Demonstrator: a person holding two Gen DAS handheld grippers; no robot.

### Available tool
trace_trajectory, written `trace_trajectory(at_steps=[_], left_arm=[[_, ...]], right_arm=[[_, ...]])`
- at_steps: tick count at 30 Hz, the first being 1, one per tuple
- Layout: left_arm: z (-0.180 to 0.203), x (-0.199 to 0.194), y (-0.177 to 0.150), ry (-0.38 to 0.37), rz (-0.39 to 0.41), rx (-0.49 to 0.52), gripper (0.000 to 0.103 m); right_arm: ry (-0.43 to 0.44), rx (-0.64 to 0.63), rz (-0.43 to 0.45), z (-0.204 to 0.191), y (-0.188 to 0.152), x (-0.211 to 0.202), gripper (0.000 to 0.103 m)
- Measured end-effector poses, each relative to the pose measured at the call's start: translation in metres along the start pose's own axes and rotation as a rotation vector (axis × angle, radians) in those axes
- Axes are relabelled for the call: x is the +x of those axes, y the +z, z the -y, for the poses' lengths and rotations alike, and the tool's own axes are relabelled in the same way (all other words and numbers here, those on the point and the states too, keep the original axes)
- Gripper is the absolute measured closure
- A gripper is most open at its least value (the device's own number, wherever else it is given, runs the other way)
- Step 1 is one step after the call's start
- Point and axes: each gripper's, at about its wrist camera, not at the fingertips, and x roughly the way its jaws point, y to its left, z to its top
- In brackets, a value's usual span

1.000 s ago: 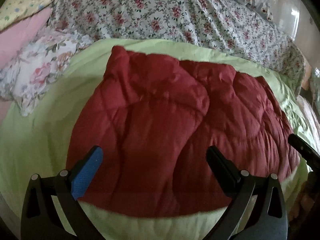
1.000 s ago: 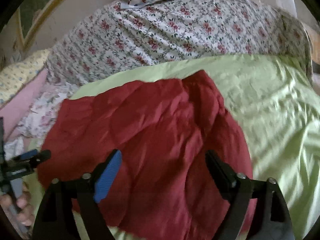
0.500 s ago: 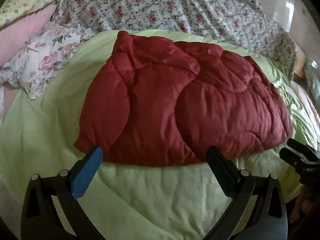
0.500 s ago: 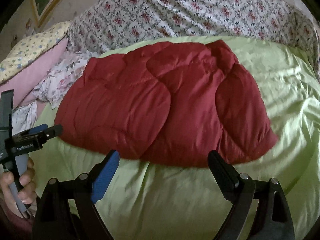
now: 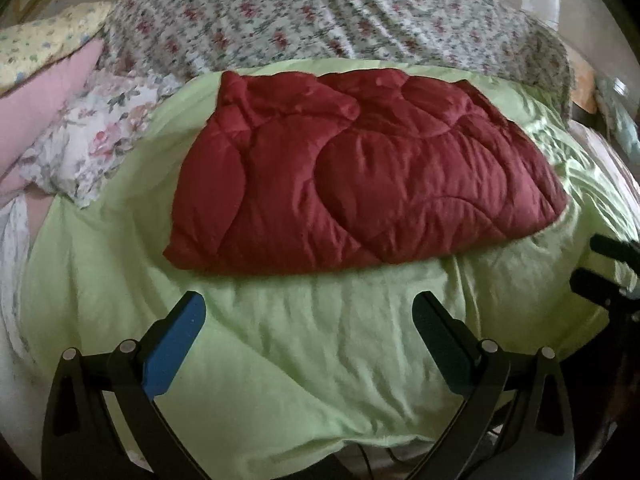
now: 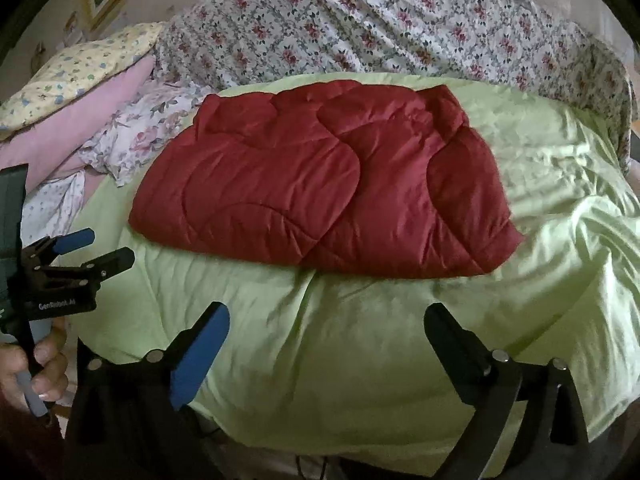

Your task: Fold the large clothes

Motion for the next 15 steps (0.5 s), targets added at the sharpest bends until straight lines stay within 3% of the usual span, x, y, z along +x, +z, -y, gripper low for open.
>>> trace_trajectory(at_steps=[15], left_arm=[[0.004, 0.03, 0.03, 0.073, -0.022, -0.005, 0.0]], right_arm=[[-0.012, -0.005, -0.02, 0.001, 0.02, 0.027, 0.002]])
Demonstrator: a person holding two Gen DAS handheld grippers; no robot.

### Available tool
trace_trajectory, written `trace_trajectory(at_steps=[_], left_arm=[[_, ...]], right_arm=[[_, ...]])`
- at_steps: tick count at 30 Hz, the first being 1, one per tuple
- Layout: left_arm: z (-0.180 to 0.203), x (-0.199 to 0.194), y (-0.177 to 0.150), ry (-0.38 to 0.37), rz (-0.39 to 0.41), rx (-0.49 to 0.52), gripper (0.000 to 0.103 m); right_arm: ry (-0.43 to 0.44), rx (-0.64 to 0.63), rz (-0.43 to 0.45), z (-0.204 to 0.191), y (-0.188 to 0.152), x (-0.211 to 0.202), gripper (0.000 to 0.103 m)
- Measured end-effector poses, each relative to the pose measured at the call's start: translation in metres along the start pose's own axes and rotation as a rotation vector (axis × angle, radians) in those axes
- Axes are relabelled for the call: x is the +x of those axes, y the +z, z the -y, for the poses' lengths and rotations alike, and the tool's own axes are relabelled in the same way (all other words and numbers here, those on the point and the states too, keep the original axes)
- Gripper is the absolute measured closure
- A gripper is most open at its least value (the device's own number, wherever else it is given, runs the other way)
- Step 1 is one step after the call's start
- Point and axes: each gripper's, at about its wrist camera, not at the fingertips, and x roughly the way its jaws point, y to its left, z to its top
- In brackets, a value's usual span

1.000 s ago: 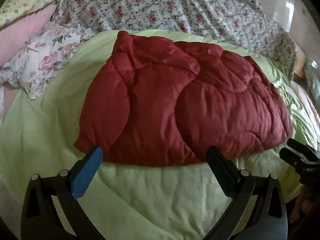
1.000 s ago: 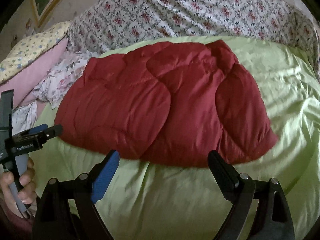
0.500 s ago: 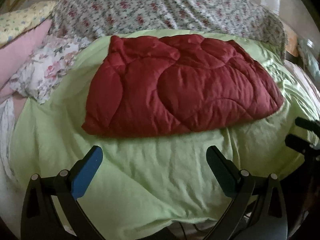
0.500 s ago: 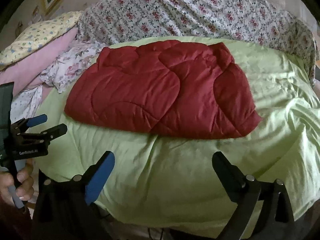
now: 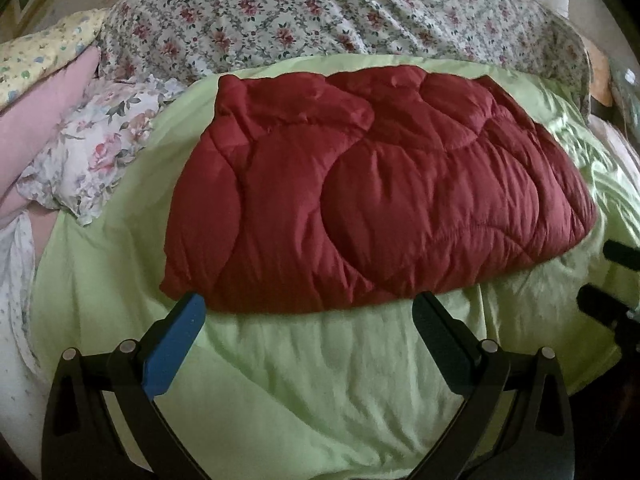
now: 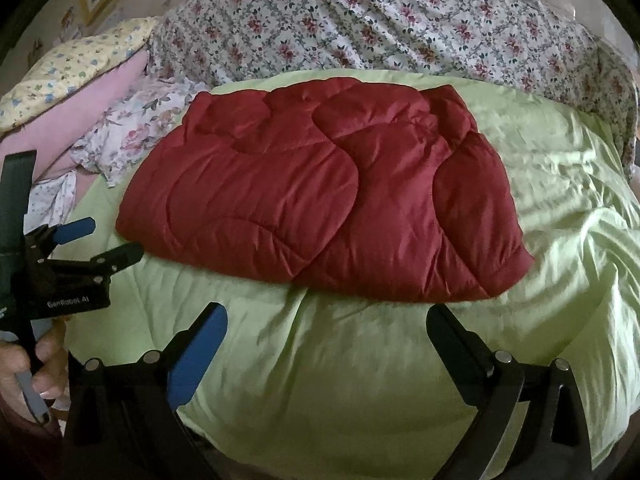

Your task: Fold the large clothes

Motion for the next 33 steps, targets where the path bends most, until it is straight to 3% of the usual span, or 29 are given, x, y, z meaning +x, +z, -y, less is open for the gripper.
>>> trace_trajectory(at_steps=[33], left_arm=[[0.003, 0.015, 0.017, 0.004, -0.003, -0.009, 0.0]], right_arm=[[-0.006, -0.021, 0.005, 0.001, 0.038, 0.024, 0.002]])
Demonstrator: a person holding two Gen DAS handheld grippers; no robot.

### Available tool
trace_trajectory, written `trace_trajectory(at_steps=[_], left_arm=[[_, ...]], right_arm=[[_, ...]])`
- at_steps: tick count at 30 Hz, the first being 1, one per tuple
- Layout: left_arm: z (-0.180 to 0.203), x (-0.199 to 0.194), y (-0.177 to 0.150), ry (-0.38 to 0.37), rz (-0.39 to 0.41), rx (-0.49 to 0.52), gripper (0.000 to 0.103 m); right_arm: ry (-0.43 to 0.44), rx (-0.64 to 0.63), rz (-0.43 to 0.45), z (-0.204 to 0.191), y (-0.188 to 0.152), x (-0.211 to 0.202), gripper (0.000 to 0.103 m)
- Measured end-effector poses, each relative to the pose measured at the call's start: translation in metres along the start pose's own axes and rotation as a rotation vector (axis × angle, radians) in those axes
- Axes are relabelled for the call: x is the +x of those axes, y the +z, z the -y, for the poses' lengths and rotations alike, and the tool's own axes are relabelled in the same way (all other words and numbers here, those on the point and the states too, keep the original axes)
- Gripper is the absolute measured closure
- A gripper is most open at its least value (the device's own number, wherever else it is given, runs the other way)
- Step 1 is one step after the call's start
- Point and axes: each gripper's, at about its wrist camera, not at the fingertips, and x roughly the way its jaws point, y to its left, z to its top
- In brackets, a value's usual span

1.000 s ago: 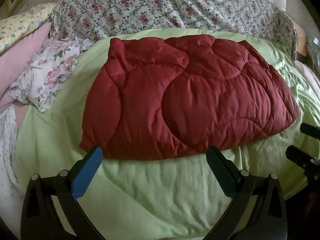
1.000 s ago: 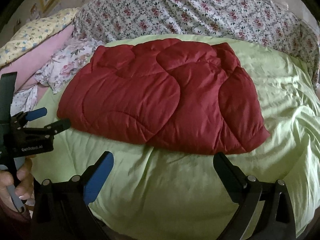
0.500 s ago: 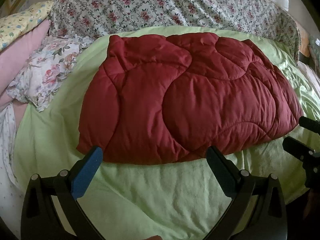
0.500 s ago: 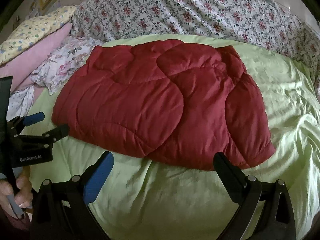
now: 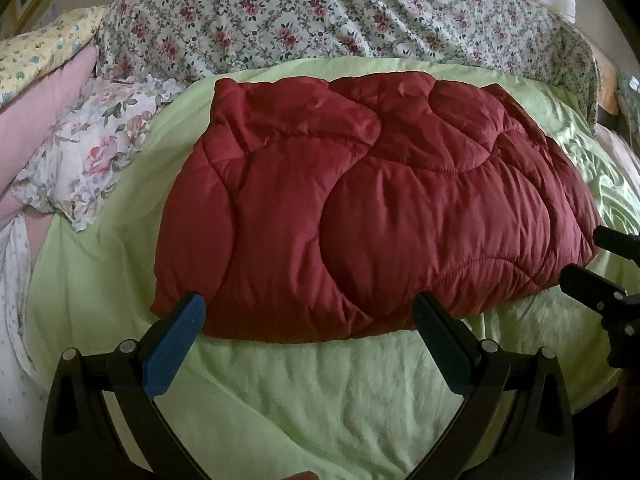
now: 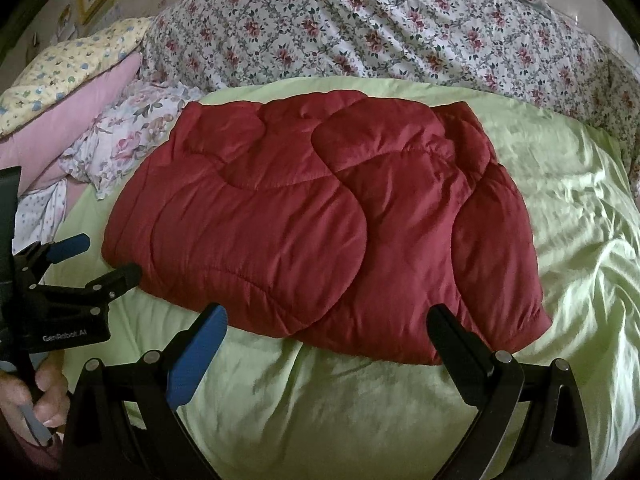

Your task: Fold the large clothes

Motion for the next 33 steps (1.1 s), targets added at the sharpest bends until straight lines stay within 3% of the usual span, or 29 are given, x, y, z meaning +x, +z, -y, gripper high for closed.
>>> trace_trajectory(at_steps=[33], left_arm=[[-0.003, 0.001, 0.0076, 0.001, 0.009, -0.009, 0.0]], right_arm=[[0.009, 0.004, 0.014, -0.0009, 0.0078, 0.0012, 0.002]])
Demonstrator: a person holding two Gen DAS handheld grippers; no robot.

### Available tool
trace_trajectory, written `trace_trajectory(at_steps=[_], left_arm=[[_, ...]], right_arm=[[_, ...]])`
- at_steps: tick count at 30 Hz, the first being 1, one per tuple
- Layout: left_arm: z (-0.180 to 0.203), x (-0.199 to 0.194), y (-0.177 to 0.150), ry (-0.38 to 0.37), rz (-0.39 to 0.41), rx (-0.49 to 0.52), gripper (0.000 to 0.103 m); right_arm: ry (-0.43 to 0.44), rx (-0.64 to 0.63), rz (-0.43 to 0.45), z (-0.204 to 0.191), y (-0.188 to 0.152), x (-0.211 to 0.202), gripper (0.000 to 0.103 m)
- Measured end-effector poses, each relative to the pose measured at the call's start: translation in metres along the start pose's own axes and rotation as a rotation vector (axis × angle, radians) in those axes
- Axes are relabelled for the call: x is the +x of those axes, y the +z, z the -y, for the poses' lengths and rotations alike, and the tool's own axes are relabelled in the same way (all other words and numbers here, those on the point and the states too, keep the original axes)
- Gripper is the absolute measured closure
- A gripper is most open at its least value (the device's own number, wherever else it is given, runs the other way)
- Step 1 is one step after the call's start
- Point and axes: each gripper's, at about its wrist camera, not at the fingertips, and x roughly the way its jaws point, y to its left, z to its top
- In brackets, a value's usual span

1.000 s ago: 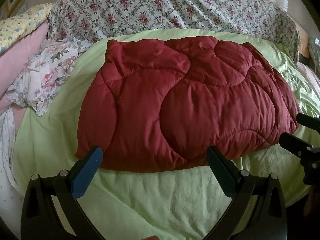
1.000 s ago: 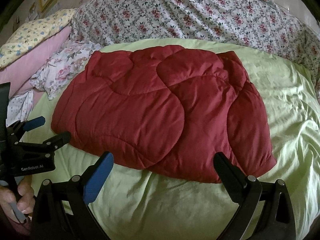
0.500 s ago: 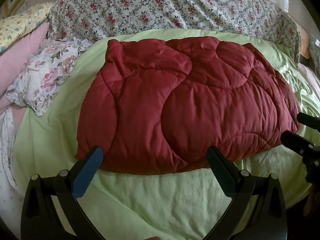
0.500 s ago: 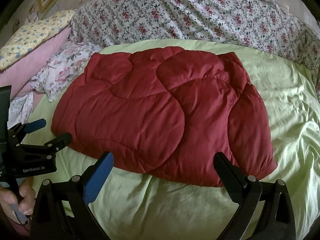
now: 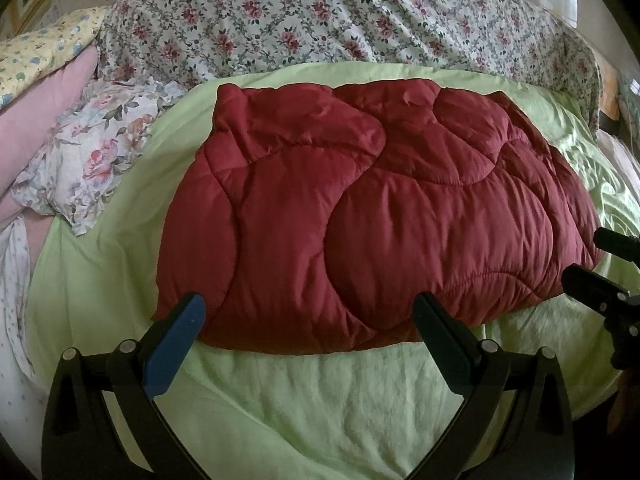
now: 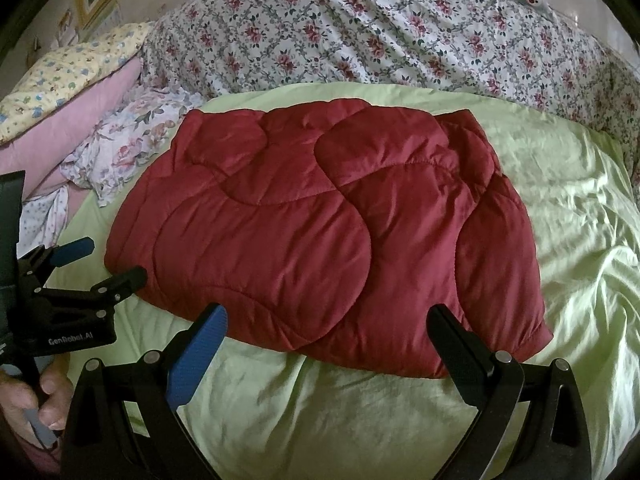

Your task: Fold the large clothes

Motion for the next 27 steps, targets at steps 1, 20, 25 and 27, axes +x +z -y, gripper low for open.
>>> trace_trajectory(at_steps=[1, 20, 25, 27], left_arm=[[-0.0002, -0.0001, 0.0001, 0.001, 0.001, 0.0, 0.0], [-0.0026, -0.0004, 0.0015, 0.007, 0.001, -0.013, 0.0], [-0.0015, -0.0015, 0.0027, 0.016, 0.017, -0.007, 0.0], [-0.0002, -0.0021, 0.0032, 0.021, 0.022, -0.001, 0.0]], right_arm=[[0.0, 0.0, 0.0, -0.0001, 0.0002, -0.0001, 0.002], [0.002, -0.001, 0.004, 0.0007, 0.0014, -0.0025, 0.002], [0.003, 0.0, 0.006, 0.0024, 0.002, -0.0037, 0.002], [0.004, 0.001, 0.007, 0.0037, 0.0024, -0.0045, 0.002]])
